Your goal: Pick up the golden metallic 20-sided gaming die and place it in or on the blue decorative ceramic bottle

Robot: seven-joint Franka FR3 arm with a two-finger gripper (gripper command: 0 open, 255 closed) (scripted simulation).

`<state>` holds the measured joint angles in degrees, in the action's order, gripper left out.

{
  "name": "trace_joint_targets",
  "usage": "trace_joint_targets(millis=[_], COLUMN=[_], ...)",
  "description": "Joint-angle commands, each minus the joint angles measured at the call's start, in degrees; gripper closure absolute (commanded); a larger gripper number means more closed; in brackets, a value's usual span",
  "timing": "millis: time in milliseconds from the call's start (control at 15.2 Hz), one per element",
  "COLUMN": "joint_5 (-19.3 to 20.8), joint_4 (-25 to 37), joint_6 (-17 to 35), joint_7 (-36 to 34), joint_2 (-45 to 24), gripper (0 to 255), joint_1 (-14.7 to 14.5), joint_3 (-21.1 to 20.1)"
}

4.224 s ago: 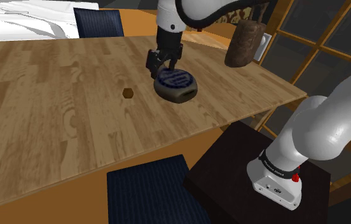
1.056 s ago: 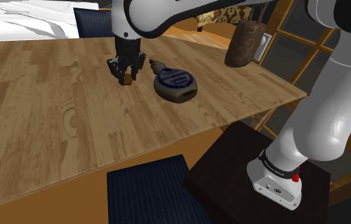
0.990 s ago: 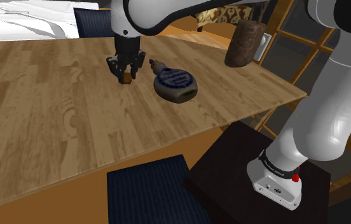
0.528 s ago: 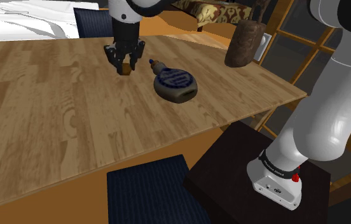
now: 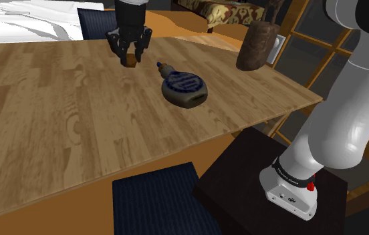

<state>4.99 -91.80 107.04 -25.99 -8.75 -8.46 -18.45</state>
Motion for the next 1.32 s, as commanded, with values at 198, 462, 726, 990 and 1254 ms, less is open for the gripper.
trace_joint_targets(millis=[198, 462, 726, 990, 1254], joint_5=[0.0, 0.2, 0.5, -2.0, -4.7], joint_4=[4.2, 8.1, 12.4, 5.4, -2.8], joint_6=[-4.0, -7.3, -10.7, -9.4, -7.9], joint_7=[0.2, 0.2, 0.2, 4.0, 9.4], joint_2=[-0.2, -0.8, -1.7, 4.3, 11.5], gripper=[255, 255, 255, 255, 255], joint_1=[-0.1, -0.3, -0.6, 2.2, 5.1], joint_3=[0.0, -0.1, -0.2, 1.1, 3.6])
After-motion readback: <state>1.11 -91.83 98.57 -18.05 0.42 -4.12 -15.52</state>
